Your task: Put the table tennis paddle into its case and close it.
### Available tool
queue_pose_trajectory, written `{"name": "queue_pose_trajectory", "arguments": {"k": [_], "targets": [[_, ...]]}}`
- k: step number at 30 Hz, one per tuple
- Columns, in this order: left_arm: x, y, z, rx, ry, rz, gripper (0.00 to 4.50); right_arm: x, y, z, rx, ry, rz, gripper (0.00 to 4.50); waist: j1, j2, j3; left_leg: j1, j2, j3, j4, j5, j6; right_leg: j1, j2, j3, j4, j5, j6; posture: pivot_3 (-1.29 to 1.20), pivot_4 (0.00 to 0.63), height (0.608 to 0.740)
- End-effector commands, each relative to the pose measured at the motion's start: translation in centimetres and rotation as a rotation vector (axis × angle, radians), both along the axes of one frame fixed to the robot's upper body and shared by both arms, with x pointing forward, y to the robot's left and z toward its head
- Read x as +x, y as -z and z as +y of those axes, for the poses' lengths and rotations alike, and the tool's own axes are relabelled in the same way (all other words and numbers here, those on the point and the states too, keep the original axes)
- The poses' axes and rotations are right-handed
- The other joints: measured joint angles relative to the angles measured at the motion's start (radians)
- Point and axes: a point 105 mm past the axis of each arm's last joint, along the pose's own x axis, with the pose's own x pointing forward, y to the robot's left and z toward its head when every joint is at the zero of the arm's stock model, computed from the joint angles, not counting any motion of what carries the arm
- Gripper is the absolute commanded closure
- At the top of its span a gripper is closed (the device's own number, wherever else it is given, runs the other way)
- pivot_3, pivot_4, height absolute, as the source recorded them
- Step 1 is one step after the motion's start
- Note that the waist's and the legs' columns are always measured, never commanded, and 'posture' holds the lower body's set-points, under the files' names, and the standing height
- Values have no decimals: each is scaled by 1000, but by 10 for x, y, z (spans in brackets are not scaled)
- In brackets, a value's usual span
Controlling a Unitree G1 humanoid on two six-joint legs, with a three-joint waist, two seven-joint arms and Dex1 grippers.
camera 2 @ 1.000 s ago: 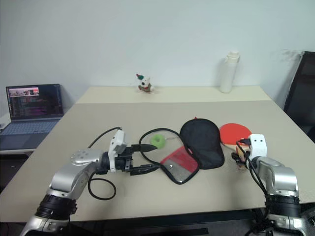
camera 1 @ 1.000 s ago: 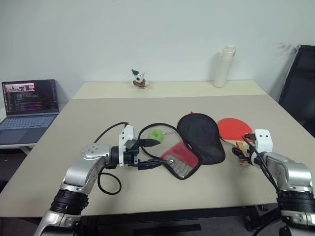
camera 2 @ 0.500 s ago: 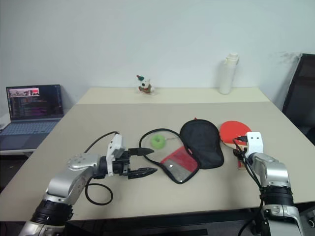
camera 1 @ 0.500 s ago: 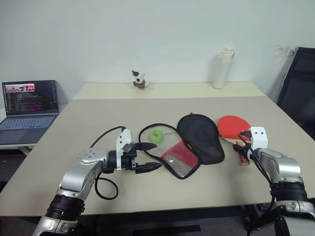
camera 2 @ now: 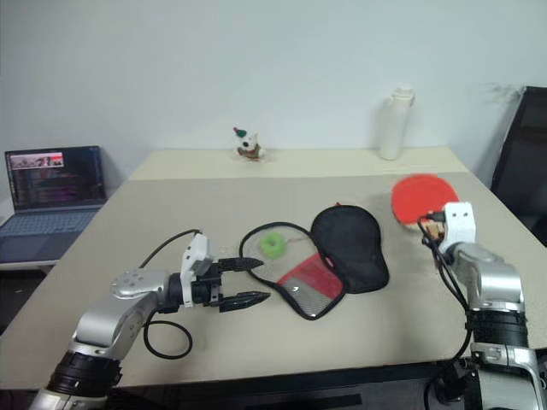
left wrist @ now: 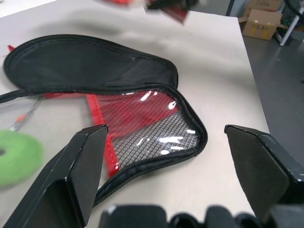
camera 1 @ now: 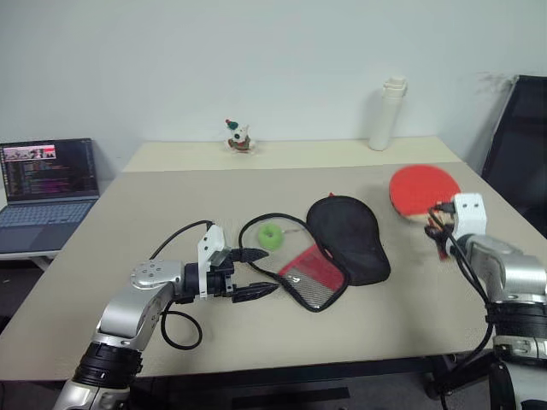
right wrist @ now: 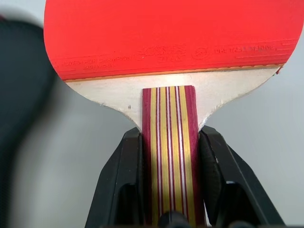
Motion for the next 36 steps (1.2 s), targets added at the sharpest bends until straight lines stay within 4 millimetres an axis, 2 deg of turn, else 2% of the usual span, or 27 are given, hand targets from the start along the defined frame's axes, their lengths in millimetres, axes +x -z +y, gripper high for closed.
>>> {"name": "queue_pose_trajectory", "arguments": {"k": [1,3,5,8,11,27,35,36], "targets": [[-3,-13,-3,-3,21,-52,200,-4,-28,43,43,-131,-80,3357,0,0,0,0,1,-1,0,0,0,0,1,0,1,0,0,0,150,740],[-3,-14,-3,-3,24,-51,200,-7,-22,65,70,-182,-64,3357,0,0,0,1,1,0,0,0,0,0,3,1,1,-1,0,0,150,740],[-3,-14,-4,-4,26,-50,200,-9,-19,76,86,-204,-51,3357,1,0,0,1,2,0,0,0,0,0,3,1,2,-1,0,0,150,740],[-3,-14,-5,-4,30,-51,200,-10,8,102,116,-241,5,3357,7,0,0,1,2,0,1,0,0,0,2,1,1,0,-1,0,150,740],[-4,-14,-5,-3,31,-51,200,-9,22,112,116,-254,36,3357,8,0,0,0,0,1,1,0,0,0,0,2,0,1,-2,0,150,740],[-4,-8,0,-5,19,-49,200,4,45,126,88,-295,101,3357,5,0,0,0,0,2,1,0,0,-1,1,3,1,1,-1,0,150,740],[-3,-8,1,-5,16,-54,200,10,50,122,88,-278,123,3357,5,0,0,0,0,2,1,0,0,-1,1,3,1,1,-2,0,150,740],[-3,-8,2,-5,15,-54,200,10,50,121,88,-276,123,3007,5,0,0,0,0,2,1,0,0,-1,1,3,0,1,-2,0,150,740]]}}
